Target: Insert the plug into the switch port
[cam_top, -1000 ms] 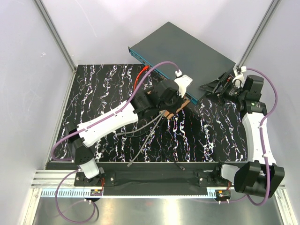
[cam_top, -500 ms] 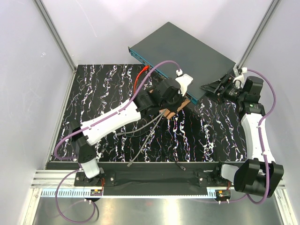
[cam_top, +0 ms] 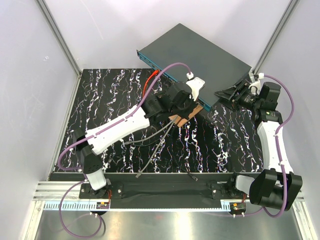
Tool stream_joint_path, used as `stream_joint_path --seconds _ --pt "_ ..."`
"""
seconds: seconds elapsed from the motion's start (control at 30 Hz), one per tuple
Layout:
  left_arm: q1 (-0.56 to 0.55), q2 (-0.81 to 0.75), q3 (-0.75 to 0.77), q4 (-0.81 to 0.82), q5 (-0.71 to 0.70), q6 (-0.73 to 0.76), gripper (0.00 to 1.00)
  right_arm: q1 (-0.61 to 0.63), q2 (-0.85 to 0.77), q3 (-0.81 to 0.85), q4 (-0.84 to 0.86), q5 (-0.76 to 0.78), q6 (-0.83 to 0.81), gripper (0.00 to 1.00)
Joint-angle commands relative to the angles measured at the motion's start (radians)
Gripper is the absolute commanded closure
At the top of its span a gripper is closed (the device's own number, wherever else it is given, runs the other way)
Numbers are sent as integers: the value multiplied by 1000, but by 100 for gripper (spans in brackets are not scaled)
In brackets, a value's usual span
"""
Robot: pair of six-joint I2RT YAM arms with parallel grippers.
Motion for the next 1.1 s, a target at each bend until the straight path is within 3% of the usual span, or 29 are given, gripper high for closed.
stream_joint_path --seconds 0.0,0.4,1.07 --pt "7 -1 72 60 1 -11 100 7 -17 1 104 -16 -7 50" --pt "8 15 127 63 34 -22 100 7 -29 -24 141 -14 -2 69" --pt "8 6 155 67 78 -45 100 7 -50 -50 150 16 -10 83"
